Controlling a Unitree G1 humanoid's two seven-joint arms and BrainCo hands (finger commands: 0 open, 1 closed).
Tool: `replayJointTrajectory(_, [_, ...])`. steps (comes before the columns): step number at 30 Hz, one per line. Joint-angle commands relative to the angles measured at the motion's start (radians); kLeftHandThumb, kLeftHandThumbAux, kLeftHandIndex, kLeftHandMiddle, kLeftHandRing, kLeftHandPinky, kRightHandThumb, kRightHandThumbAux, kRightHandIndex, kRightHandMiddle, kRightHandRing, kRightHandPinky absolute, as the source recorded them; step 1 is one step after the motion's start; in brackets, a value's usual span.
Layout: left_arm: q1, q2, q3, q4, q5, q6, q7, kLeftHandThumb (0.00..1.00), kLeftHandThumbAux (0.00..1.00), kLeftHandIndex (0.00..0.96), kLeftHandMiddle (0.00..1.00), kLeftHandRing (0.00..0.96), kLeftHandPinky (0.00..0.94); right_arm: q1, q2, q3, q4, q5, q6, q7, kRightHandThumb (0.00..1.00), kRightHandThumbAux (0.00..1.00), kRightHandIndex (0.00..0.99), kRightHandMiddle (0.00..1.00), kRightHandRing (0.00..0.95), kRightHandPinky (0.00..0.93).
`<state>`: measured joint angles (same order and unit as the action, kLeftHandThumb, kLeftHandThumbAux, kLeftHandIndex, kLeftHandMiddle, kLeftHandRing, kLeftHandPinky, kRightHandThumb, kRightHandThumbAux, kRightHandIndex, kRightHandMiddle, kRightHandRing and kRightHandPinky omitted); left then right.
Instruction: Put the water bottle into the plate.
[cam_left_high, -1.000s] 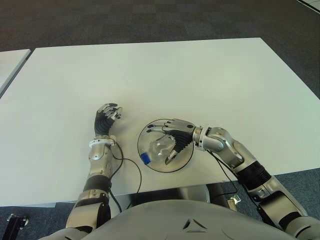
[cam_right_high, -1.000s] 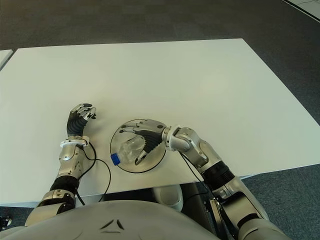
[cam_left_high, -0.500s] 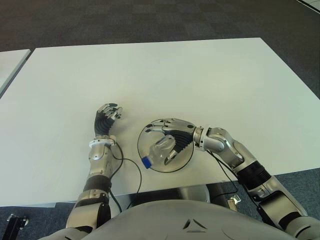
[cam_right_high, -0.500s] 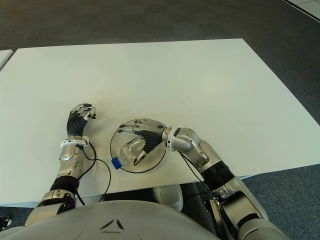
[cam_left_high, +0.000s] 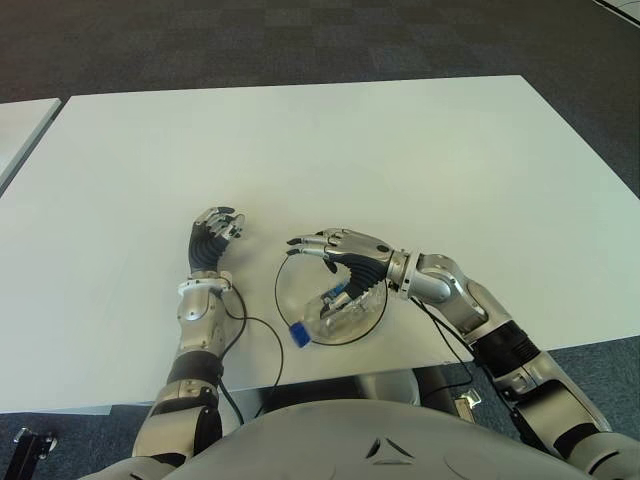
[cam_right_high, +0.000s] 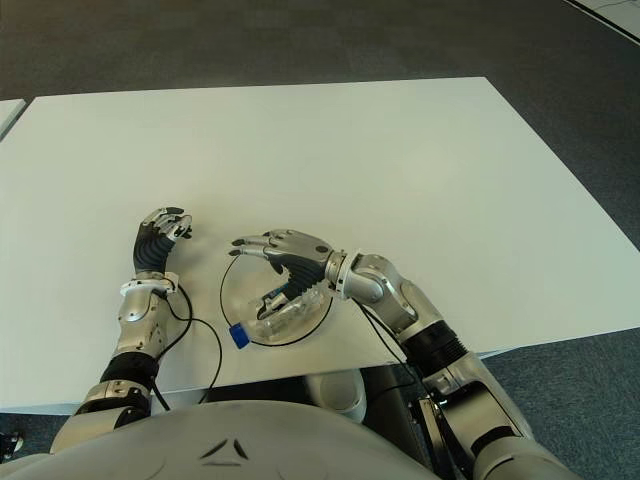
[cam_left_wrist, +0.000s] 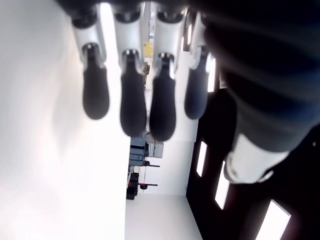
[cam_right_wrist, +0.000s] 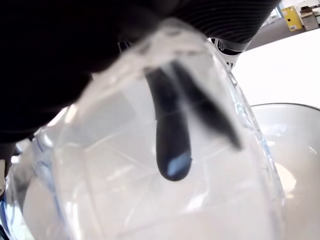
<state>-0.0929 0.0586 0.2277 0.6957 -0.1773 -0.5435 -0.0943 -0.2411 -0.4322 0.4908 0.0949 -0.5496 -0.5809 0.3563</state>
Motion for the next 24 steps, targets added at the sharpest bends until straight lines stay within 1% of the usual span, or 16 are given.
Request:
replayJointTrajectory(1, [0.034, -0.014, 0.004, 0.028, -0.002, 0.032, 0.006, 0.710, 0.709, 0.435, 0.599, 0.583, 0.573, -0.006, 0.002, -0.006, 0.034, -0.015, -0.041, -0.043, 0.000, 0.417, 0.000, 0.000, 0.000, 0.000])
replayJointTrajectory(7, [0.034, -0.011, 0.005, 0.028, 0.000, 0.034, 0.009, 0.709, 0.709, 0.435, 0.597, 0.581, 0.564, -0.010, 0.007, -0.004, 0.058, -0.038, -0.078, -0.094, 0.011, 0.394, 0.000, 0.000, 0.000, 0.000])
replayJointTrajectory(24, [0.038, -0.010, 0.005, 0.024, 0.001, 0.031, 0.008, 0.709, 0.709, 0.435, 0.594, 0.575, 0.559, -0.014, 0.018, -0.010, 0.092, -0.049, -0.121, -0.157, 0.022, 0.368, 0.000, 0.000, 0.000, 0.000])
